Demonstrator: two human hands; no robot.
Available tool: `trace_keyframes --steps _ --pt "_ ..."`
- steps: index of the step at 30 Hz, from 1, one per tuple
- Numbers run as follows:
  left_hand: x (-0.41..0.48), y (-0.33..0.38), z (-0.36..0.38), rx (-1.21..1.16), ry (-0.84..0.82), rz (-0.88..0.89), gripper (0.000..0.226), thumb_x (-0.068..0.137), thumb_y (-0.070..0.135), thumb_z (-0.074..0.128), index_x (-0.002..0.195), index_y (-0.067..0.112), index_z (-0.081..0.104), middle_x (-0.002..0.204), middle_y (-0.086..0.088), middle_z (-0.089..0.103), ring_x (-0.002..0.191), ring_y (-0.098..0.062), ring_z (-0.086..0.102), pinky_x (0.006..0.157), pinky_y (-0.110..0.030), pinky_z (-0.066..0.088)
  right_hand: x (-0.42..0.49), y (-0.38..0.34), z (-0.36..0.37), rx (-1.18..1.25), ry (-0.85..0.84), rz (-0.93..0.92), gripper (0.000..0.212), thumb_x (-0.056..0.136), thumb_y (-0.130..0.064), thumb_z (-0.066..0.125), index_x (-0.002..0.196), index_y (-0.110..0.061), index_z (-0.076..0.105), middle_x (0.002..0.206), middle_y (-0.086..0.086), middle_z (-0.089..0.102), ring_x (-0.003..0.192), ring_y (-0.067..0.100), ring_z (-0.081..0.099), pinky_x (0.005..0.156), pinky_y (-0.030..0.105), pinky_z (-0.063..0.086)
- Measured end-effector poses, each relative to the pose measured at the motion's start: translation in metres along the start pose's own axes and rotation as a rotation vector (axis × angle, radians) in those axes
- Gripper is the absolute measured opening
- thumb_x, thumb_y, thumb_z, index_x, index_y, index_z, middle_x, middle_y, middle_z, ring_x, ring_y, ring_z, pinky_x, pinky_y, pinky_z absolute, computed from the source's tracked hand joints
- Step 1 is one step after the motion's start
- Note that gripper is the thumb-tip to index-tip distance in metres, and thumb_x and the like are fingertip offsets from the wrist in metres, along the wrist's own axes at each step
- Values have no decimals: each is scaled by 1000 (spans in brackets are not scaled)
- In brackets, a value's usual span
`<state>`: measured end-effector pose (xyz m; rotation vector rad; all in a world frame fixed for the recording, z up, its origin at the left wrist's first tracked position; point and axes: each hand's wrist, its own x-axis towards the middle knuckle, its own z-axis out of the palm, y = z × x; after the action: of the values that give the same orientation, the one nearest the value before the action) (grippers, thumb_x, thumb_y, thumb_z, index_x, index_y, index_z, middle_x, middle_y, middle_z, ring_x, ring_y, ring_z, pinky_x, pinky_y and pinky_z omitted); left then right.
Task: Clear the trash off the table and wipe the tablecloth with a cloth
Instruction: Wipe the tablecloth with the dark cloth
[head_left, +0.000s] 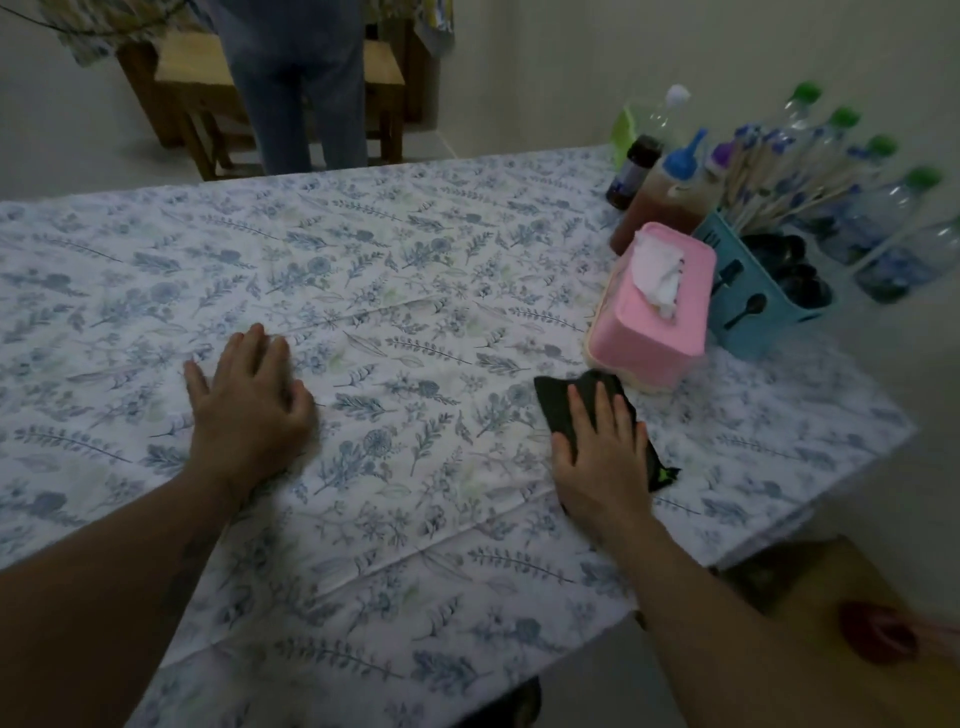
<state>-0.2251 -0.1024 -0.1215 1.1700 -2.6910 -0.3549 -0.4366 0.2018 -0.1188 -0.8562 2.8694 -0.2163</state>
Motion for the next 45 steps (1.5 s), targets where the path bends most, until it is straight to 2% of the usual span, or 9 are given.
trace_keyframes --steps 2,5,8,13,20,28,33,40,45 --pt "-2 8 -4 139 -29 136 48 94 28 53 138 11 46 157 -18 35 146 -36 31 115 -66 11 -26 9 -3 12 -13 4 69 94 -52 23 158 -31 10 167 3 4 152 25 1 121 51 -2" --pt "-17 42 -5 177 -83 225 56 88 33 61 137 11 51 150 -17 47 140 -36 42 115 -66 18 -59 -3 -1 27 -55 -74 69 94 -53 22 158 -32 5 167 3 -2 152 26 -5 121 51 -8" --pt "-53 106 5 -101 -66 110 57 94 40 38 143 14 49 151 -11 46 141 -28 41 119 -59 14 -79 -23 4 38 -80 -195 69 95 -55 22 158 -33 2 166 3 -10 151 26 -13 120 53 -11" --pt "-100 199 30 -544 8 -298 68 86 36 34 151 15 39 162 -7 31 151 -21 21 123 -49 -2 -73 -4 9 34 -57 -344 69 96 -51 35 158 -32 11 166 3 -3 152 26 -6 119 57 -1" --pt "-116 217 51 -158 12 -224 69 89 46 32 153 21 35 165 -8 23 153 -25 11 122 -53 -3 -37 76 -7 62 -22 -344 69 95 -54 30 158 -31 13 167 4 3 153 26 1 120 55 -4" --pt "-115 219 56 -65 31 -242 70 85 44 34 151 23 38 162 -10 28 152 -27 17 122 -55 5 11 201 -35 -30 -3 -115 70 94 -59 21 157 -32 8 167 6 5 152 26 2 120 55 -2" --pt "-115 221 58 -55 75 -267 68 83 42 37 147 22 45 160 -11 34 150 -29 22 121 -55 10 10 197 -34 -14 -4 -90 72 93 -56 24 158 -28 10 167 9 3 152 30 -2 120 56 -5" --pt "-114 223 58 -44 68 -275 69 83 42 35 148 21 45 160 -11 34 150 -28 23 122 -54 9 -18 158 -22 51 -23 -325 71 94 -55 24 158 -24 16 166 10 8 152 32 3 119 55 -8" --pt "-115 224 58 -64 86 -277 69 83 41 36 149 22 45 160 -9 34 151 -27 22 123 -52 8 5 182 -28 22 -21 -325 69 95 -55 22 158 -30 12 166 7 7 152 28 2 120 55 -5"
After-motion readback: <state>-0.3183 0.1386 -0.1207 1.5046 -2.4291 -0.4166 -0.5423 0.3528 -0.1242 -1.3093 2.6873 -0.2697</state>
